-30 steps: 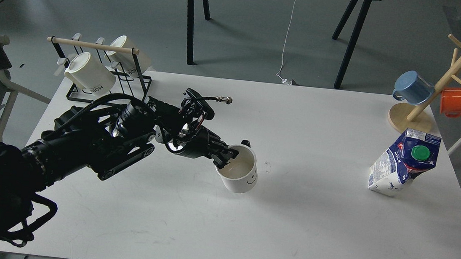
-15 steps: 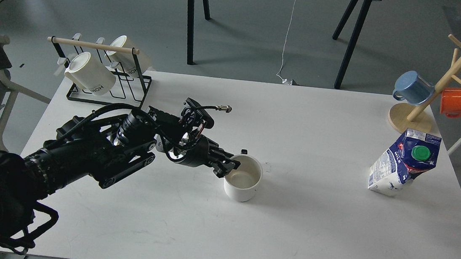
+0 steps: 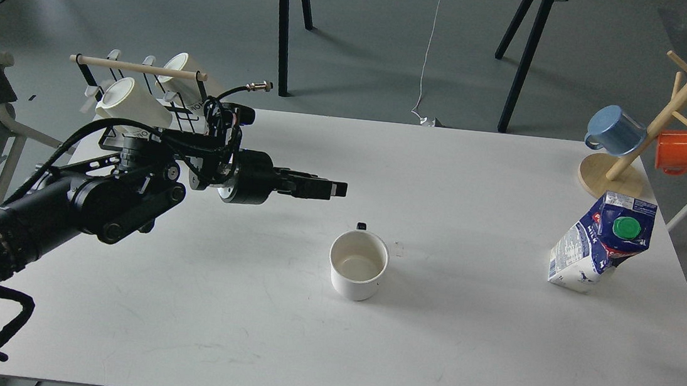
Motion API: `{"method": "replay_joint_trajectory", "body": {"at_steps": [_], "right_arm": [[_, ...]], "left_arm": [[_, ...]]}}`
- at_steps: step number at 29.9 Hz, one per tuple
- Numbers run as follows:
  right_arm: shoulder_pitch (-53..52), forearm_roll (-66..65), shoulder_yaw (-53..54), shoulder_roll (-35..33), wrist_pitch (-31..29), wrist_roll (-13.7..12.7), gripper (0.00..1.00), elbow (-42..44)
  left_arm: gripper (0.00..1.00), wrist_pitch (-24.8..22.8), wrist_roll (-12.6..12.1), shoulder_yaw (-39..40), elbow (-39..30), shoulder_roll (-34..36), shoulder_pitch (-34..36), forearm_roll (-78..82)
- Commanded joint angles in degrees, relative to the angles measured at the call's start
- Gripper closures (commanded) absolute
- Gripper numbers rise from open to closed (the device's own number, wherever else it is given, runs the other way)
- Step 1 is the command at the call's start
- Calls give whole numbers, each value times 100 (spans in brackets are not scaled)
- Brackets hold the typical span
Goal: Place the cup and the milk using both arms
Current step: 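Release the mug and retract the left gripper toward the wire rack, then reach the right gripper to the milk carton and grasp it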
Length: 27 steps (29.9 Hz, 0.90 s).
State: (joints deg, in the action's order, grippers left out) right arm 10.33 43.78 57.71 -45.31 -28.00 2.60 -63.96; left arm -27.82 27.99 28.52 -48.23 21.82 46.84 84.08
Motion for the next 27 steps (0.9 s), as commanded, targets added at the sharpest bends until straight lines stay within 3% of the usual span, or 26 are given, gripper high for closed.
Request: {"method": "replay_joint_trajectory", "body": {"at_steps": [1,11,27], "right_arm": [[-13,-62,-339,452,0,-5,4,-125],[-680,-256,-1025,1332,0,4,4,235],[-1428,-203,-920,1516,0,13,4,314]], "left_arm": [[15,-18,1,277,-55,340,-35,-1812],[14,-18,1,295,-73,771,-87,-2484],[14,-18,1,312,-99,727,-500,-2458]]}}
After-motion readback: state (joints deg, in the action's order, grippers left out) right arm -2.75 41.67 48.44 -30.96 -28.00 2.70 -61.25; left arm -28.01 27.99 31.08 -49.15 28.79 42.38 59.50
